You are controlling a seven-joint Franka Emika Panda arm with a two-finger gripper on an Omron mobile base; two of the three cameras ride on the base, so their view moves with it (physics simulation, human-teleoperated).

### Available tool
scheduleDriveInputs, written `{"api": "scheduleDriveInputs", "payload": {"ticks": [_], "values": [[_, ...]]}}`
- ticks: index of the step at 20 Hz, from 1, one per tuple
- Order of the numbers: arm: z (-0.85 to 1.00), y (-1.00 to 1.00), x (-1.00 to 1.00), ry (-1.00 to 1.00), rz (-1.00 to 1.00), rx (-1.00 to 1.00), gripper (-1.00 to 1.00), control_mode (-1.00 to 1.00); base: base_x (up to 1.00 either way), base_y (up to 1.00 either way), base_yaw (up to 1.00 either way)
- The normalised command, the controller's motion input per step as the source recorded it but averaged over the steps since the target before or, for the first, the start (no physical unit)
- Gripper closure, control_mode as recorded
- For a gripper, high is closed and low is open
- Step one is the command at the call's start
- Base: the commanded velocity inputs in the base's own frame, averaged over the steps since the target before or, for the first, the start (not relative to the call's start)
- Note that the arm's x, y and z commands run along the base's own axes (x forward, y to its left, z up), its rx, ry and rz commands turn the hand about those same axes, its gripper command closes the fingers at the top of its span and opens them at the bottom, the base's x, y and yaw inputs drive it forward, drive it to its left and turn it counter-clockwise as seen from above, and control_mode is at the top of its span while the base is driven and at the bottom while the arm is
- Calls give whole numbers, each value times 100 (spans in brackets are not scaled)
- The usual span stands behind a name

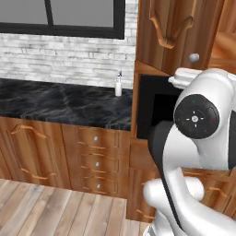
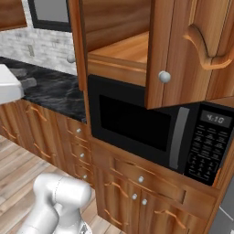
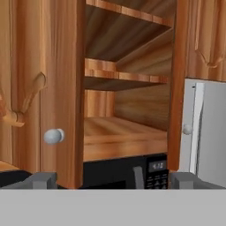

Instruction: Close all open cabinet doors.

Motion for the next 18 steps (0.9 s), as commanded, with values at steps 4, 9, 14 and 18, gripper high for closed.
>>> {"api": "scheduleDriveInputs", "payload": {"ticks": [4,9,14,18], "values": [[-5,-6,33,0,1,0,-100,-100,0,0,0],[-3,-28,34,0,9,0,-100,-100,0,0,0],[-3,-42,40,0,15,3,-100,-100,0,0,0],[-8,-32,43,0,13,0,-100,-100,0,0,0]]}}
